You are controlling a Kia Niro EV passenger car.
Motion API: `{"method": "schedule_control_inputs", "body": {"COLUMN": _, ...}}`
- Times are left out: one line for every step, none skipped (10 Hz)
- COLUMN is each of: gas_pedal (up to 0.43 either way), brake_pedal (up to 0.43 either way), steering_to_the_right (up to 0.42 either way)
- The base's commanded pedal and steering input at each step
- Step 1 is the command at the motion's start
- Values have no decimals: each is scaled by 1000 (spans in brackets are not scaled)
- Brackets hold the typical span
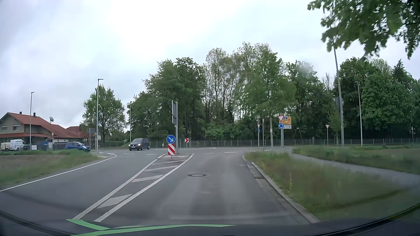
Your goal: Follow the waypoints while adhering to traffic rules and regulations
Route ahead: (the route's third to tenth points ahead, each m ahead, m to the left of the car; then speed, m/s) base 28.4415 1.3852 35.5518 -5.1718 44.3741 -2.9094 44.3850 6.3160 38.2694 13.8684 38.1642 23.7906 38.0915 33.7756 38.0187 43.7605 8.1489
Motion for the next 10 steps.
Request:
{"method": "schedule_control_inputs", "body": {"gas_pedal": 0, "brake_pedal": 110, "steering_to_the_right": 5}}
{"method": "schedule_control_inputs", "body": {"gas_pedal": 0, "brake_pedal": 116, "steering_to_the_right": 5}}
{"method": "schedule_control_inputs", "body": {"gas_pedal": 0, "brake_pedal": 122, "steering_to_the_right": 5}}
{"method": "schedule_control_inputs", "body": {"gas_pedal": 0, "brake_pedal": 140, "steering_to_the_right": 5}}
{"method": "schedule_control_inputs", "body": {"gas_pedal": 0, "brake_pedal": 152, "steering_to_the_right": 5}}
{"method": "schedule_control_inputs", "body": {"gas_pedal": 0, "brake_pedal": 171, "steering_to_the_right": 5}}
{"method": "schedule_control_inputs", "body": {"gas_pedal": 0, "brake_pedal": 183, "steering_to_the_right": 5}}
{"method": "schedule_control_inputs", "body": {"gas_pedal": 0, "brake_pedal": 201, "steering_to_the_right": 5}}
{"method": "schedule_control_inputs", "body": {"gas_pedal": 0, "brake_pedal": 207, "steering_to_the_right": 5}}
{"method": "schedule_control_inputs", "body": {"gas_pedal": 0, "brake_pedal": 213, "steering_to_the_right": 5}}
